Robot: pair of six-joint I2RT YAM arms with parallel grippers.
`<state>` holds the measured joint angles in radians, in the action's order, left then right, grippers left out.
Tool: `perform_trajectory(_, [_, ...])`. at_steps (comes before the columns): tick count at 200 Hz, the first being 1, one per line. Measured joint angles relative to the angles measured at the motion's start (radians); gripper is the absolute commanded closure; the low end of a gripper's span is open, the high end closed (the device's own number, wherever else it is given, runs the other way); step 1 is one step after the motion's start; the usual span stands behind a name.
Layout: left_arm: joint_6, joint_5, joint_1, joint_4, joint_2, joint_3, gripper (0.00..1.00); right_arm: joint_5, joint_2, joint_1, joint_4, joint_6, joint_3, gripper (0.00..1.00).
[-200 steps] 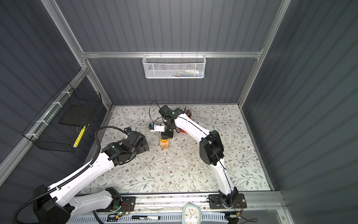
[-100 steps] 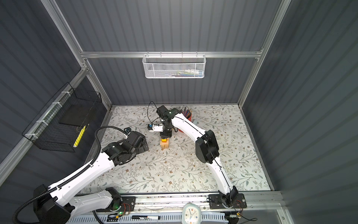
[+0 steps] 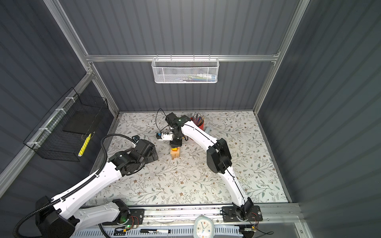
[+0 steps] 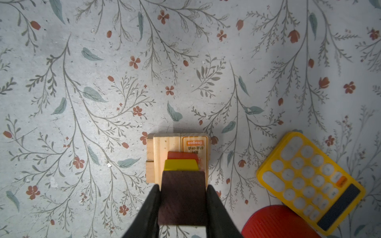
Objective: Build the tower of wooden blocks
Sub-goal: 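Lower the dark brown cube onto the yellow cube and open the right gripper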
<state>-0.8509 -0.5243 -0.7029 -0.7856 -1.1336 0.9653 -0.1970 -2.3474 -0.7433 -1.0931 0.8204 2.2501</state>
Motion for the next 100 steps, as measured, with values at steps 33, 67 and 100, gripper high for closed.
perform_trajectory(33, [0.000,0.000,0.000,0.000,0.000,0.000,0.00,0.006,-0.017,0.000,-0.002,0.003,0.006,0.67])
perform_trajectory(67, [0.000,0.000,0.000,0.000,0.000,0.000,0.00,0.014,-0.023,-0.001,-0.008,0.009,0.024,0.61])
perform_trajectory(100, [0.000,0.000,0.000,0.000,0.000,0.000,0.00,0.019,-0.031,-0.001,-0.011,0.012,0.029,0.55])
